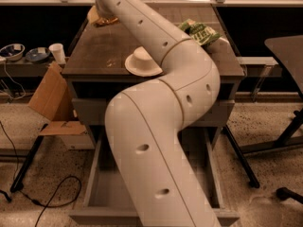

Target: Place orange can into middle drawer

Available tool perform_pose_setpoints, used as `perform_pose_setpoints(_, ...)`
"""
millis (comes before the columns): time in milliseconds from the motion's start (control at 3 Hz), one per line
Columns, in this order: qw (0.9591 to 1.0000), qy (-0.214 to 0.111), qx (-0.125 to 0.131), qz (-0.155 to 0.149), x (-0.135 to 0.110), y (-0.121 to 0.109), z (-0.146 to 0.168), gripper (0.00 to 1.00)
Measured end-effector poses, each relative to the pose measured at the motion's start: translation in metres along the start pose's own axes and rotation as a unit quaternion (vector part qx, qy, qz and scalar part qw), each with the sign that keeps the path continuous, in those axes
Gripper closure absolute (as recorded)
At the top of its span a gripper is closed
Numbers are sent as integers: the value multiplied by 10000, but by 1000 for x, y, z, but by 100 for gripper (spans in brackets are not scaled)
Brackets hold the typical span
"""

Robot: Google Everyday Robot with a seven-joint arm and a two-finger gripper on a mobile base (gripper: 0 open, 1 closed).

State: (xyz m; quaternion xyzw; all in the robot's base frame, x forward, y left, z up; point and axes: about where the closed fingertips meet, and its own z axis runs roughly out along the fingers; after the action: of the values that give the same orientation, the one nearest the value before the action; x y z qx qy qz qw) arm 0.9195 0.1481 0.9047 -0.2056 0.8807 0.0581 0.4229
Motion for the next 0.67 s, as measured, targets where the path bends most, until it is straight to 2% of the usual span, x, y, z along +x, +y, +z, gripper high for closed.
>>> perform_pose_setpoints(333, 9982, -585, -153, -19, -30, 5, -55, 100)
perform_pose_setpoints(667, 9873, -1485, -550, -94, -58, 19, -167, 100)
